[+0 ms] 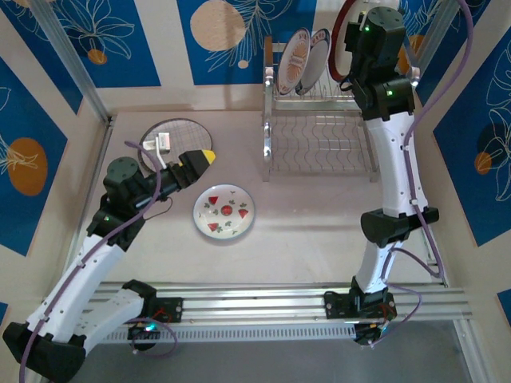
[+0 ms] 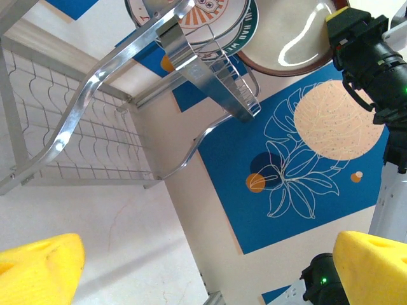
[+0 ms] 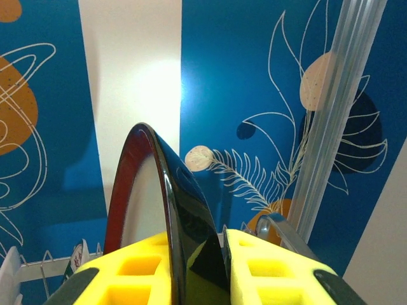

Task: Unload the plates from the dish rack

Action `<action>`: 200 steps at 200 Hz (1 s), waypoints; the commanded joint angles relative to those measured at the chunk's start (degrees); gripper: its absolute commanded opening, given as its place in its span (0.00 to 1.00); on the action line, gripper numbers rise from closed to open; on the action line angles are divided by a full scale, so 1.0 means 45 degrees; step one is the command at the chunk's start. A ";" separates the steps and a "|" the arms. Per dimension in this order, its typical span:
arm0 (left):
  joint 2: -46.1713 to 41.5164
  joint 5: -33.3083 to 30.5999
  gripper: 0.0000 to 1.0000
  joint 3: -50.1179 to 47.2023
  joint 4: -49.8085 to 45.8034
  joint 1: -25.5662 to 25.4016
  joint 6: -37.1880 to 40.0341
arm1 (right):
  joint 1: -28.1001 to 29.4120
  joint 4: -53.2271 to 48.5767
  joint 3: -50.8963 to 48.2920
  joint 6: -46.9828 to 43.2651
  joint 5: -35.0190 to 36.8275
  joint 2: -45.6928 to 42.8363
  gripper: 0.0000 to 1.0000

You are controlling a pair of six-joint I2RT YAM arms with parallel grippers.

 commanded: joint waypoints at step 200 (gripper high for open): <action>0.3652 0.0126 1.00 0.3078 0.2001 -0.1892 -0.1637 | -0.1887 -0.1014 -0.2891 0.3252 -0.0239 -0.5146 0.00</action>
